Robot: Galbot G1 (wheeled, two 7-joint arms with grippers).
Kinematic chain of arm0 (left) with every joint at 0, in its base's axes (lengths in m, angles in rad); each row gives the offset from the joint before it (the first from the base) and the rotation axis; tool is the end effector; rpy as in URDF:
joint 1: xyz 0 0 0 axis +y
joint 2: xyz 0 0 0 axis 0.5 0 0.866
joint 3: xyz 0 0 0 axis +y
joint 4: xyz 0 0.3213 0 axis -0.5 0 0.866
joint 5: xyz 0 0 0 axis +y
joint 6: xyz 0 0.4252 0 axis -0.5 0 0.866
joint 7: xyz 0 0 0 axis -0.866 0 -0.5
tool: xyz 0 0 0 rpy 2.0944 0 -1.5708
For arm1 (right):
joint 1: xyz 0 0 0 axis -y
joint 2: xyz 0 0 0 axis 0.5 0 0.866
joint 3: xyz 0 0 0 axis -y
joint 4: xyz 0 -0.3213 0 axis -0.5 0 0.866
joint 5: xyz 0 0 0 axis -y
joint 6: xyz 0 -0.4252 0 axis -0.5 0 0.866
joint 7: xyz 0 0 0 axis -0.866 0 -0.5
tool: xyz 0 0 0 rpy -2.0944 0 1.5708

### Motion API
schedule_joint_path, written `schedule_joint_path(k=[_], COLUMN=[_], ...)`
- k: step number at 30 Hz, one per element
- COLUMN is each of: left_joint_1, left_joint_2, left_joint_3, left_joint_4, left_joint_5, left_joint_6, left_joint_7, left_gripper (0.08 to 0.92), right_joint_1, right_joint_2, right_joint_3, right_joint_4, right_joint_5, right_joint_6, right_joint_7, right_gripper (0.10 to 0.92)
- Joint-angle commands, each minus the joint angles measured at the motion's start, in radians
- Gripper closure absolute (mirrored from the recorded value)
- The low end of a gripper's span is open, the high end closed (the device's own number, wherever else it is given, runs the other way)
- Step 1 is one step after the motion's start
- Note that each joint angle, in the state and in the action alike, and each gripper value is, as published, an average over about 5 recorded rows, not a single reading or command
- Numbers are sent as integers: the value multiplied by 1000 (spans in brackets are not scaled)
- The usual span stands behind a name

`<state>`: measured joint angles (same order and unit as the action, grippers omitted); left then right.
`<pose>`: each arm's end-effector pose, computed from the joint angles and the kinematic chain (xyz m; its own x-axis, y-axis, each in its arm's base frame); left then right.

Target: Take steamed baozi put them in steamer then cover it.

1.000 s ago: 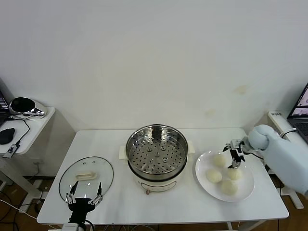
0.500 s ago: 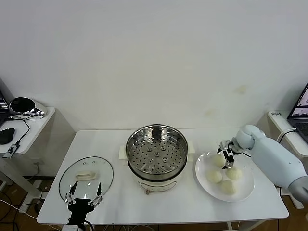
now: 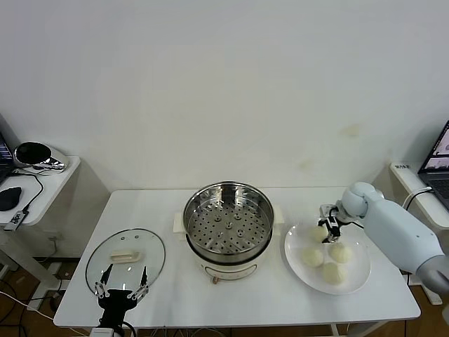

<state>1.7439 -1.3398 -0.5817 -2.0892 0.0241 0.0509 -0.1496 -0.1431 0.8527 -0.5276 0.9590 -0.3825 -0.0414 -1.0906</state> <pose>0.2168 0.0462 -0.3154 -0.9777 -0.0930 0.1884 -0.0402 0.9629 0.2667 0.5978 -0.1446 -0.2505 -0.2316 -0.0588 0.9710 -0.9664 -0.1004 -0.2366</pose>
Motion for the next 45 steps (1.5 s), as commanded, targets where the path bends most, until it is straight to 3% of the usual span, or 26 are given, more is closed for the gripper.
schedule_joint_path(k=[1,14,18,25,34,45], left_joint_1=[0,-11,-12,-16,-20,-16], left_joint_2=[2,15,23,41,48,42], left_joint_3=[0,18,17,5,-28,-60], left_joint_4=[-1,2,-4,-3,-3,-7], left_joint_5=[2,-15,-27,-51,-69,-72], left_joint_6=[1,0,0,-5,-4,-2], left_joint_7=[1,4,5,9,14,18], left_gripper=[177,177,177,177,177,177], right_joint_1=[21,451,642,840,817,700], right_joint_2=[-39,-270,-246,-69,189,394], right_joint_3=[-22,-310,-436,-607,-705,-761], right_joint_4=[60,356,387,363,283,139], right_joint_5=[46,407,519,651,620,382], right_joint_6=[-5,-27,-18,28,180,428], right_joint_7=[-4,-31,-33,-18,10,72], right_gripper=[478,467,461,457,449,448])
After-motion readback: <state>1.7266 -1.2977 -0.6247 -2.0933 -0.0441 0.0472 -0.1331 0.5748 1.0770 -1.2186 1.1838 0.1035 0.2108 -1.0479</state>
